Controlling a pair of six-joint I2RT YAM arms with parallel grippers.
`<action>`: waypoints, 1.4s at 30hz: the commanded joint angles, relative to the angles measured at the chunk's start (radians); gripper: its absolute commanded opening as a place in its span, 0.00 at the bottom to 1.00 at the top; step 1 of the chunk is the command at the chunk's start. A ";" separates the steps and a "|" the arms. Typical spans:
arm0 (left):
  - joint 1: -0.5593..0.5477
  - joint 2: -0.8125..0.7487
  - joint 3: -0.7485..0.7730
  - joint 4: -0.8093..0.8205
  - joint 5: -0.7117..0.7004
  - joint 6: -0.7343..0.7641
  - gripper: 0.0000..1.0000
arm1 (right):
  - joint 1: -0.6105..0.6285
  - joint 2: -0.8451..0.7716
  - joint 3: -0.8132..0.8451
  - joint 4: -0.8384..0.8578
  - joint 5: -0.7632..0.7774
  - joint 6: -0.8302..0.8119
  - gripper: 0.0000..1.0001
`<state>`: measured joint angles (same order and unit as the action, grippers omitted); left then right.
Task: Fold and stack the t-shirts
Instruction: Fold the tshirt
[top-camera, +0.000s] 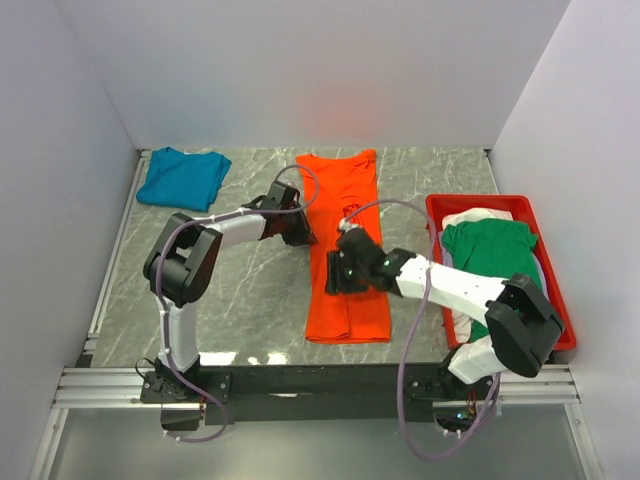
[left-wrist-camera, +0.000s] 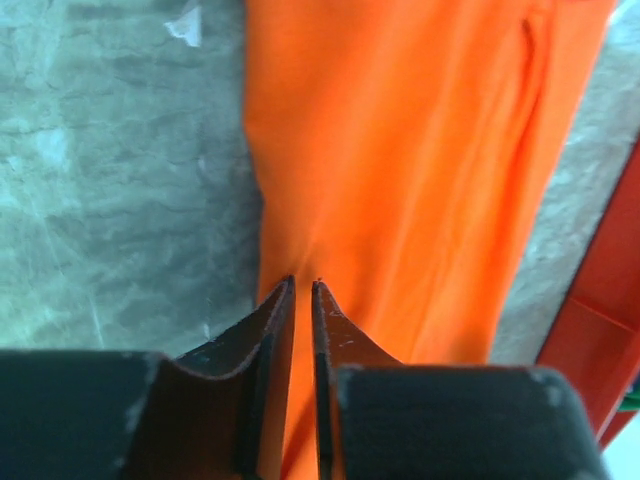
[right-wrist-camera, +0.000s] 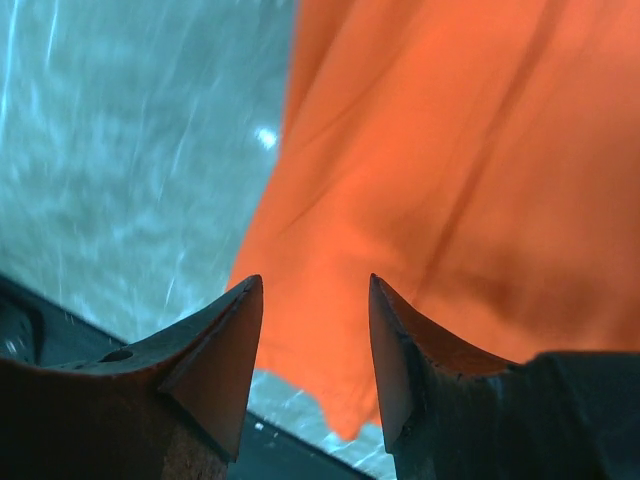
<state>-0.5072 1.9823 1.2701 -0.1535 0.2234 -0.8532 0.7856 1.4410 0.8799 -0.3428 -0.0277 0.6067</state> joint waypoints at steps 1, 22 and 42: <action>0.012 0.030 0.043 -0.006 0.017 0.029 0.17 | 0.119 -0.059 -0.018 0.100 0.080 0.064 0.54; 0.029 0.085 0.071 -0.070 -0.009 0.056 0.06 | 0.478 0.226 0.205 -0.140 0.388 0.143 0.51; 0.052 0.095 0.071 -0.078 -0.002 0.063 0.05 | 0.515 0.266 0.238 -0.232 0.410 0.160 0.03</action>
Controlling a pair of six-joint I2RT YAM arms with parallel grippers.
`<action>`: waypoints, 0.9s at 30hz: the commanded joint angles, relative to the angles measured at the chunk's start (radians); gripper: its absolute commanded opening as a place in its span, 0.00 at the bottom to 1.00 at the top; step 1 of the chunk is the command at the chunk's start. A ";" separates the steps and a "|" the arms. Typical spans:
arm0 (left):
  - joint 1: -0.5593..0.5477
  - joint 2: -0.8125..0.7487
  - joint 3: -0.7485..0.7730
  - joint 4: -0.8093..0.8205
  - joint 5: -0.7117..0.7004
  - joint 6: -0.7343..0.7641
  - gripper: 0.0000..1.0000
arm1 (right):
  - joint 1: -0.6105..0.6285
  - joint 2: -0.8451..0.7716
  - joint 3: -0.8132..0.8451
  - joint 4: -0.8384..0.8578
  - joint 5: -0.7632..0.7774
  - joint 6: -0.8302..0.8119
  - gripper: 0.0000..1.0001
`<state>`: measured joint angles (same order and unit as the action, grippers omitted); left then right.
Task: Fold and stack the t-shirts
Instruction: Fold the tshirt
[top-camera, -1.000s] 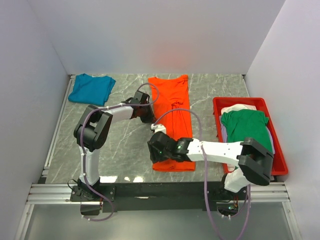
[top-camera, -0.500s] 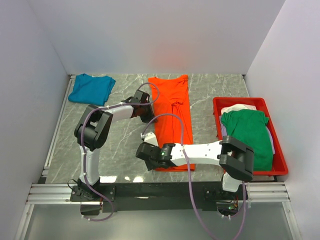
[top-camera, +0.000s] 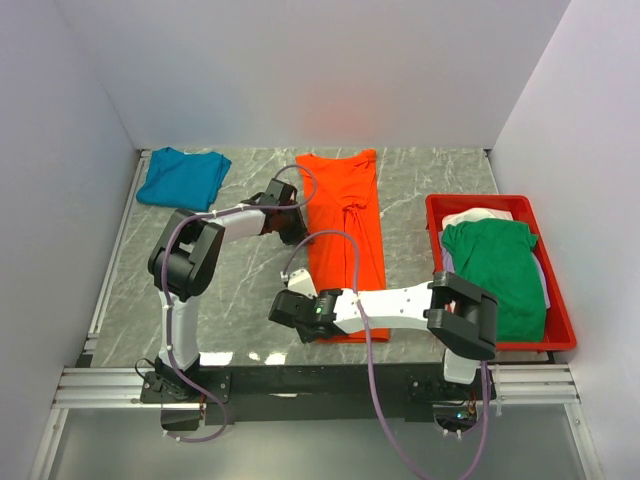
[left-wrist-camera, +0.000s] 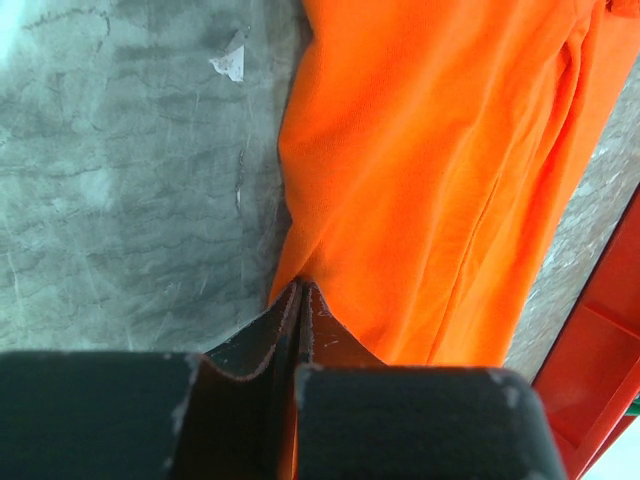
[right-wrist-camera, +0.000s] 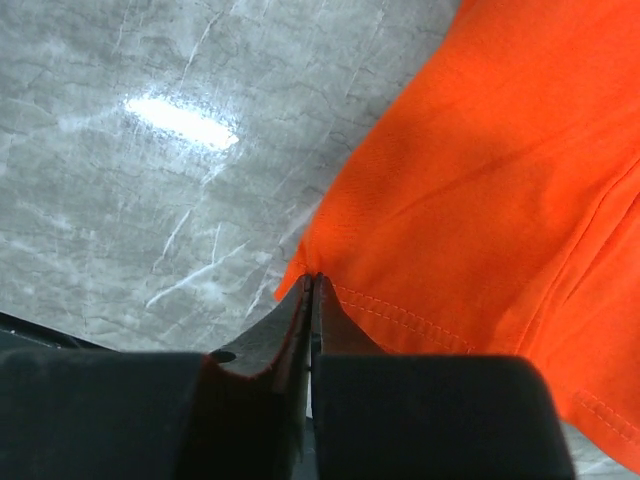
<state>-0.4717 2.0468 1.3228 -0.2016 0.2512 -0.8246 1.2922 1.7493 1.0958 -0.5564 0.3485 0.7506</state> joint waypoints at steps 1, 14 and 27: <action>0.015 0.030 0.019 -0.033 -0.035 0.036 0.05 | 0.007 -0.053 0.018 -0.014 0.030 0.018 0.01; 0.048 0.049 0.059 -0.070 -0.040 0.051 0.01 | 0.010 -0.174 -0.080 0.046 -0.072 0.018 0.00; 0.061 -0.037 0.085 -0.099 -0.033 0.087 0.19 | -0.019 -0.233 -0.096 0.122 -0.149 0.009 0.38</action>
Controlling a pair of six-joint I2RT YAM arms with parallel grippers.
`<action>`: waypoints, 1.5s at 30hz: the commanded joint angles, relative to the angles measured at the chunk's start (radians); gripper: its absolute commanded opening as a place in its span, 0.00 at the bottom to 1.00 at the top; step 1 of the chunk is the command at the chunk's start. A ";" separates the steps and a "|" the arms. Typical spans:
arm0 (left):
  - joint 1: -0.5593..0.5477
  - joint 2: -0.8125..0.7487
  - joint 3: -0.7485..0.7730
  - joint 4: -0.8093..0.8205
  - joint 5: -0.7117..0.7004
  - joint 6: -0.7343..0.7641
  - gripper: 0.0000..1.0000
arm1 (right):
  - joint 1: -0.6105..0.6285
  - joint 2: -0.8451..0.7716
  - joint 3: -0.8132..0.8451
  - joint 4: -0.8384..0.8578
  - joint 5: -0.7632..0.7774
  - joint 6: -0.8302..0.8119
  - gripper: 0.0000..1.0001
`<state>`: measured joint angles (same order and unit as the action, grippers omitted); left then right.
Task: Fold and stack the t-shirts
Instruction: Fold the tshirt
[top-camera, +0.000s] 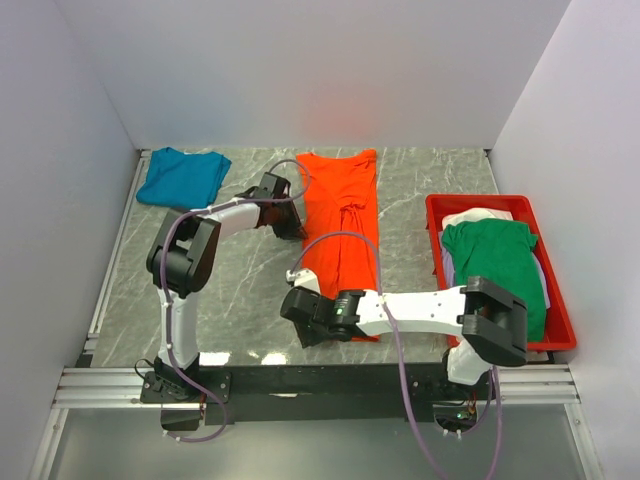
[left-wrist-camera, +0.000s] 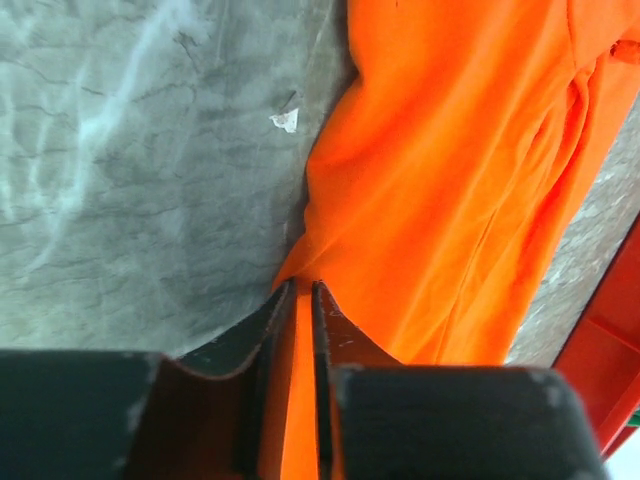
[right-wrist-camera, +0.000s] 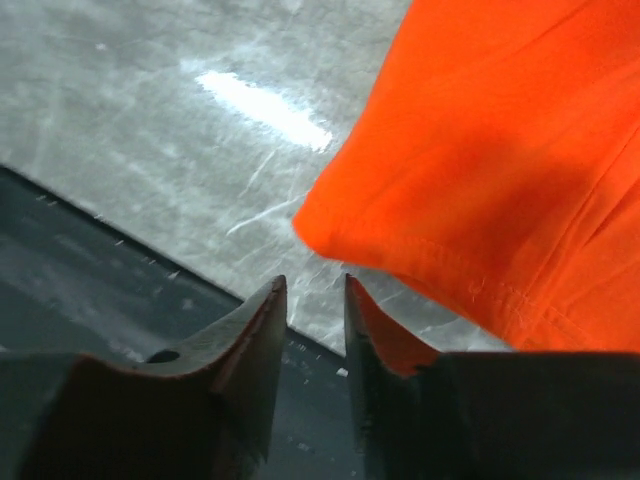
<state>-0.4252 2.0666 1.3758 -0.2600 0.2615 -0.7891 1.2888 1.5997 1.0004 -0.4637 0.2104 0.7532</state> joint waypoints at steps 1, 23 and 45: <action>0.014 -0.065 0.035 -0.042 -0.038 0.056 0.20 | -0.025 -0.101 -0.008 0.028 -0.012 0.009 0.38; -0.053 -0.275 -0.191 0.057 0.068 0.014 0.23 | -0.258 -0.324 -0.307 0.158 -0.172 0.078 0.37; -0.172 -0.241 -0.248 0.073 0.054 0.028 0.19 | -0.235 -0.250 -0.327 0.134 -0.108 0.113 0.37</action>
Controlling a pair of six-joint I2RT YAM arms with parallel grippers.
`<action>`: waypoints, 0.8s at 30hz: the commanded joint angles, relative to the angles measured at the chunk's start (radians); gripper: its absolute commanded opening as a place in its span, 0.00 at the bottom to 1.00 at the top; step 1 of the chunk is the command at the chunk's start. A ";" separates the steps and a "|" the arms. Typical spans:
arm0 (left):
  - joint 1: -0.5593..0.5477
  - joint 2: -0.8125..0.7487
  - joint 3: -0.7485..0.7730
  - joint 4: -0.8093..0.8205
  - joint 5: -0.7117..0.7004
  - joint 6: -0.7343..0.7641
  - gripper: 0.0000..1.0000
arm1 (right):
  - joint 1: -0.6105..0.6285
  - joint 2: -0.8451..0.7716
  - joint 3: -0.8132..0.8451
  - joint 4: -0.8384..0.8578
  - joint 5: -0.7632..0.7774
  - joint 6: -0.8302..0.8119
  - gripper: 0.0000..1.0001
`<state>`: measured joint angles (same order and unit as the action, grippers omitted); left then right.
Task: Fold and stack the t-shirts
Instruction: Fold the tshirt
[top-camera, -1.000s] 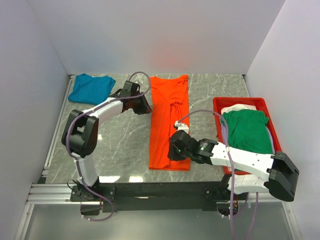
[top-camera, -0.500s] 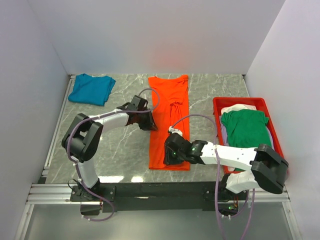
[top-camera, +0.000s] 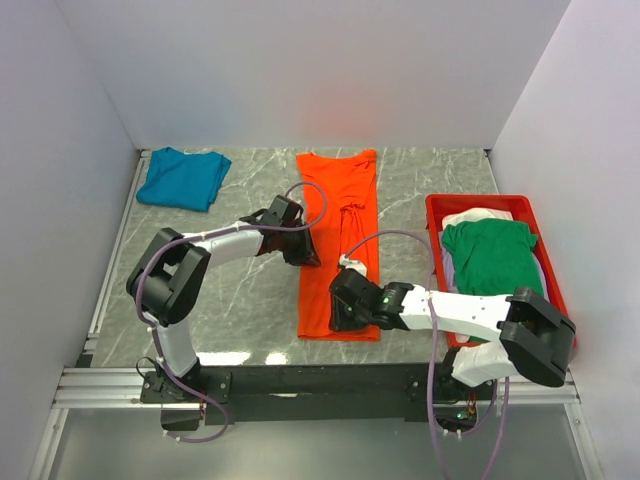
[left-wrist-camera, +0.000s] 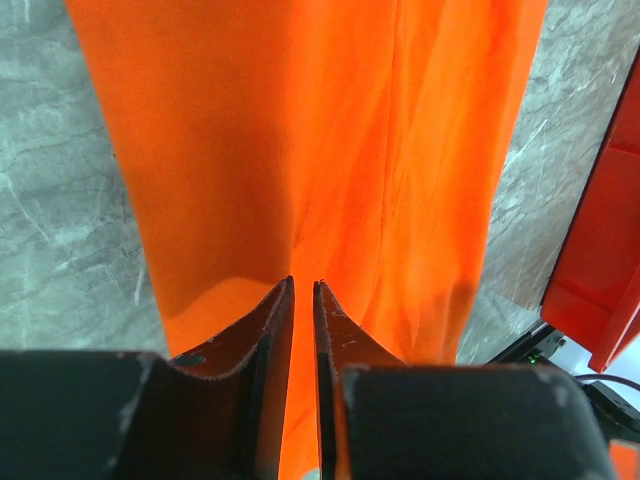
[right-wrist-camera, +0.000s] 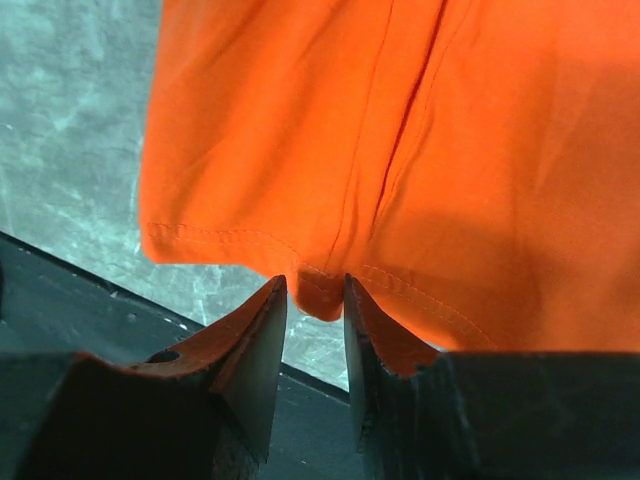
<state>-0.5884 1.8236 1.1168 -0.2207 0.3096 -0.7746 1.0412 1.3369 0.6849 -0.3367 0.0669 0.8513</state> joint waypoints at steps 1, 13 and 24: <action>-0.008 0.003 0.012 0.032 0.006 0.014 0.19 | 0.013 0.016 -0.015 0.011 0.033 0.017 0.37; -0.010 0.020 0.020 0.021 -0.001 0.020 0.19 | 0.043 -0.002 0.010 -0.028 0.047 0.031 0.00; -0.007 0.057 0.020 0.012 -0.032 0.014 0.18 | 0.071 -0.053 -0.021 -0.070 0.050 0.066 0.00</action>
<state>-0.5930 1.8729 1.1168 -0.2222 0.2916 -0.7715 1.1019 1.3178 0.6792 -0.3878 0.0944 0.8951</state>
